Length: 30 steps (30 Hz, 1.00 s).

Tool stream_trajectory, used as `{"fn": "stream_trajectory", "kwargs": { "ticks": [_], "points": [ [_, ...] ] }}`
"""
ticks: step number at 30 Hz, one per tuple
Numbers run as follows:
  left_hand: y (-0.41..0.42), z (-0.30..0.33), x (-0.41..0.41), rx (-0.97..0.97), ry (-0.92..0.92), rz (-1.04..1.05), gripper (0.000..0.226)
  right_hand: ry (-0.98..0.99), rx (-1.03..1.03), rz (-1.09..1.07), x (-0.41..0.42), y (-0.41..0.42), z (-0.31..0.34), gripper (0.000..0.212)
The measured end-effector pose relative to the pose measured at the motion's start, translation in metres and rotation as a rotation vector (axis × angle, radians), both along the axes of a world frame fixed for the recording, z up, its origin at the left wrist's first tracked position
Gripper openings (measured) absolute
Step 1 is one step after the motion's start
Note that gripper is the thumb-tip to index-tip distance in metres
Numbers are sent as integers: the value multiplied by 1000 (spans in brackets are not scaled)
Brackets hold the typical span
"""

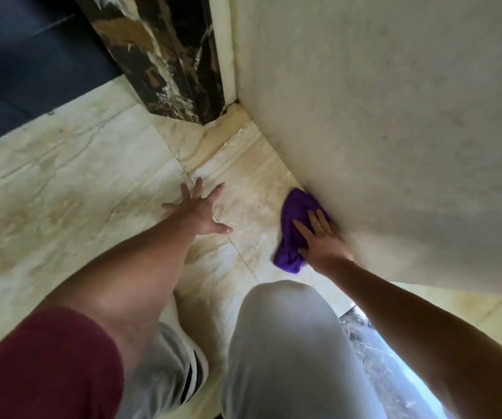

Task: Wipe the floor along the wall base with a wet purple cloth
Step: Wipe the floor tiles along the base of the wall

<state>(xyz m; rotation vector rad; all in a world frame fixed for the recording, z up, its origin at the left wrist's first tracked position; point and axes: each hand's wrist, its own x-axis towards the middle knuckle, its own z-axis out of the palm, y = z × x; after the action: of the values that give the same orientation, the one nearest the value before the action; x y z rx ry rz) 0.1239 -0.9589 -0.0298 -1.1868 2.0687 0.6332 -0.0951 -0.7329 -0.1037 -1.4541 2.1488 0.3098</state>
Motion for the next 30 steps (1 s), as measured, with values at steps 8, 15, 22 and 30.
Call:
{"fn": "stream_trajectory", "kwargs": {
  "ticks": [8, 15, 22, 30],
  "points": [
    [-30, -68, 4, -190, 27, 4, 133, 60, -83, 119, -8, -128, -22, 78],
    [-48, -97, 18, -289, 215, -83, 126, 98, -140, 154, -3, -224, -30, 74],
    [-36, -126, 17, -378, 292, -105, 128, 121, -119, 169, 1, -297, -32, 75],
    [-34, -128, 40, -369, 263, -49, 130, 118, -91, 170, -2, -345, -27, 77]
  ]
}}
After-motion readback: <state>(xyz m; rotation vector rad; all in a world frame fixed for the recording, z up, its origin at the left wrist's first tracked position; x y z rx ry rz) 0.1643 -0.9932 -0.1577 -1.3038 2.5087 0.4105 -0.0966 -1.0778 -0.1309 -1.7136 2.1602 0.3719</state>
